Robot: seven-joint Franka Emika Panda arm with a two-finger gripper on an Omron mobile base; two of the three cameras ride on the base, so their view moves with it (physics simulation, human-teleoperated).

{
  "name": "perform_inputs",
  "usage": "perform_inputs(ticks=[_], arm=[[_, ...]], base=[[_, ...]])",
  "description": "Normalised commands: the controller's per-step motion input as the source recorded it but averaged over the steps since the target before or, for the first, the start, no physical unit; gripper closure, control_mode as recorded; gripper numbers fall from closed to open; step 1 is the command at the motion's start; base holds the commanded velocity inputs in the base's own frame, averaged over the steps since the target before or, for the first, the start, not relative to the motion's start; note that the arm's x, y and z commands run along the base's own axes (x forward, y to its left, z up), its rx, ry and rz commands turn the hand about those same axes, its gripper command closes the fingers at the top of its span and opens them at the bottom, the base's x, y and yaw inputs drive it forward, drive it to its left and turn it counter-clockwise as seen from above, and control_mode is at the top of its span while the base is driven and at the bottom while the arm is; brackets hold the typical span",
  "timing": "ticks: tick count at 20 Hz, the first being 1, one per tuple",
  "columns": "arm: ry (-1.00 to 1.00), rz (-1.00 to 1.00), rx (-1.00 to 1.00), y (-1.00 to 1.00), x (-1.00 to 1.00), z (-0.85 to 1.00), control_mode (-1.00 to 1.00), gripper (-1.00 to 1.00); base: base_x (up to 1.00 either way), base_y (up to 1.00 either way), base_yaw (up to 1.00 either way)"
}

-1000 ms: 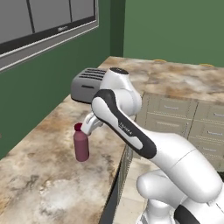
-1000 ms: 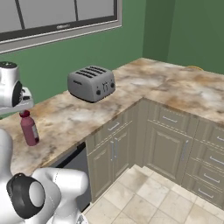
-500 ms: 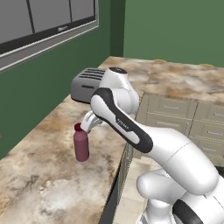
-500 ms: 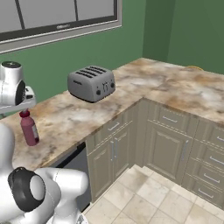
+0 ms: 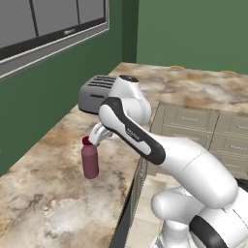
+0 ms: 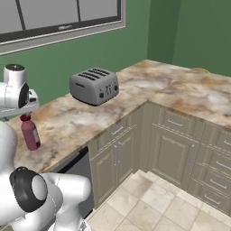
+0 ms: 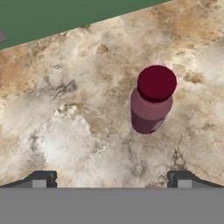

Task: Move the drinks to the dining counter.

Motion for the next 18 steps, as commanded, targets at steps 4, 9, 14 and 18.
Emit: perform_inputs(ticks=[4,9,14,18], arm=[[0.00,0.00,0.00,0.05,0.19,-0.17,-1.00,-1.00],[0.00,0.00,0.00,0.06,0.22,-0.14,-1.00,-1.00],[0.00,0.00,0.00,0.11,0.20,-0.09,-1.00,-1.00],[0.00,-0.01,0.00,0.19,0.16,-0.08,-1.00,-1.00]], base=[[0.00,0.00,0.00],[0.00,0.00,0.00],[0.00,0.00,0.00],[0.00,0.00,0.00]])
